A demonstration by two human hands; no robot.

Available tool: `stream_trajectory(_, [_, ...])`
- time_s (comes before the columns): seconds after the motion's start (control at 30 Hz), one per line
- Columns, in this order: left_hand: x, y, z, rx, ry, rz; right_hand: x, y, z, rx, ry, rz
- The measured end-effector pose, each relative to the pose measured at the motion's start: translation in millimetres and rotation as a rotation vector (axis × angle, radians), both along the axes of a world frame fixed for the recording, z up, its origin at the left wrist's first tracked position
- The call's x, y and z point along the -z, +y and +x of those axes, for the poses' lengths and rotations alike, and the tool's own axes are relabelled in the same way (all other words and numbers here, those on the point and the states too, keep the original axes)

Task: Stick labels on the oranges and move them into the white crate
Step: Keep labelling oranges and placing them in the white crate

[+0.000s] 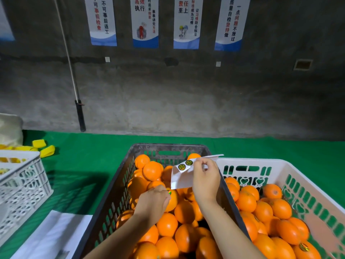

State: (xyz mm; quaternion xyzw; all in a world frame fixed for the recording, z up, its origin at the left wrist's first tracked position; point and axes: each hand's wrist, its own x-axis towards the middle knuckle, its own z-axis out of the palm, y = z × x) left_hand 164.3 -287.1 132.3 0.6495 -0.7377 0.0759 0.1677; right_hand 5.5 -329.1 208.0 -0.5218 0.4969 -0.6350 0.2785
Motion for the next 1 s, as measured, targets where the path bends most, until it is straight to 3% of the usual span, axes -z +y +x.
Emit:
stream_trajectory(0.47, [14,-7,-16,-0.025,-0.277,0.216,3,2,1,0.008,0.092,-0.006])
stream_trajectory(0.63, [24,-10,-18,-0.09,-0.196,0.234,6,1,1,0.012,0.122,-0.019])
stream_trajectory(0.83, [19,-12,-15,-0.084,-0.254,0.212,7,-1,-3,0.023,0.06,-0.018])
stream_trajectory(0.9, [9,-12,-11,-0.144,-0.185,0.147,5,-2,-6,0.038,0.011,-0.039])
stream_trajectory(1.0, [-13,-10,3,-0.28,0.112,-0.002,5,-4,-7,0.059,-0.011,-0.024])
